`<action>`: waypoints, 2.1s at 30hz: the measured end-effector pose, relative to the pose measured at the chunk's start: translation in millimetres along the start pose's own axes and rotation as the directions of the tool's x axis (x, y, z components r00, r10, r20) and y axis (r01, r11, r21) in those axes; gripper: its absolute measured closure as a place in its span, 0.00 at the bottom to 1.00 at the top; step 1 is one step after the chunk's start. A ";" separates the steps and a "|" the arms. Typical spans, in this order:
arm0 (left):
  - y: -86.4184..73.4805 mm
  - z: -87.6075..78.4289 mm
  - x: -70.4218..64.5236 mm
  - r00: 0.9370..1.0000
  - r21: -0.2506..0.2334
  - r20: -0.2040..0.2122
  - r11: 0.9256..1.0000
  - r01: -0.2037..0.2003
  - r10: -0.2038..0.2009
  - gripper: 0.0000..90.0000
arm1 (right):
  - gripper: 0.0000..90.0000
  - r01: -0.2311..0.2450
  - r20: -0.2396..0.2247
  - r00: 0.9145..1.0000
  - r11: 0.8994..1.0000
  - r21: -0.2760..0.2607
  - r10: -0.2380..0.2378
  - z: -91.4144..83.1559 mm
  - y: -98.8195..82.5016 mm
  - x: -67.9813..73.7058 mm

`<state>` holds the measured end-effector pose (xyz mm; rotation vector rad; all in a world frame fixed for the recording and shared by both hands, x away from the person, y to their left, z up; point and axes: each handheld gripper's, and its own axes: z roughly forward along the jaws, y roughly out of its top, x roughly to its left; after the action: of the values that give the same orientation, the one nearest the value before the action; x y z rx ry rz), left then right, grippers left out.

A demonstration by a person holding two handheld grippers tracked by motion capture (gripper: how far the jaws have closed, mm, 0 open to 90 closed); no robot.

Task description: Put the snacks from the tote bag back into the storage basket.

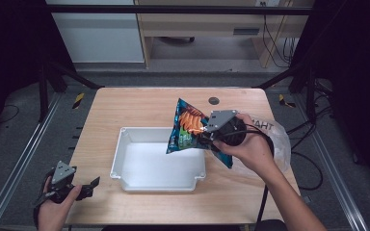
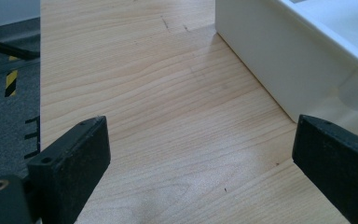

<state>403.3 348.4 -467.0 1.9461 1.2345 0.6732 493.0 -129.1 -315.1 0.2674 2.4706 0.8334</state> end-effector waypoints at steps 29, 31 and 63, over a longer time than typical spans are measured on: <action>-0.1 -0.3 0.4 1.000 -0.001 0.000 1.000 0.004 -0.004 0.04 | 0.45 0.024 -0.040 0.999 0.999 -0.039 -0.025 25.3 25.4 9.8; -0.3 -0.2 0.6 1.000 -0.002 0.000 1.000 0.002 -0.002 0.04 | 0.45 0.024 -0.044 0.999 0.999 -0.041 -0.025 27.1 27.3 11.0; -0.1 -0.8 1.2 1.000 -0.002 0.003 1.000 0.005 -0.005 0.04 | 0.45 0.071 -0.089 0.993 0.997 -0.043 -0.074 49.5 52.6 27.3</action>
<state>403.2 349.7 -466.6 1.9407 1.2364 0.6686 497.2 -53.0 -327.7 0.1274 2.5282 0.8804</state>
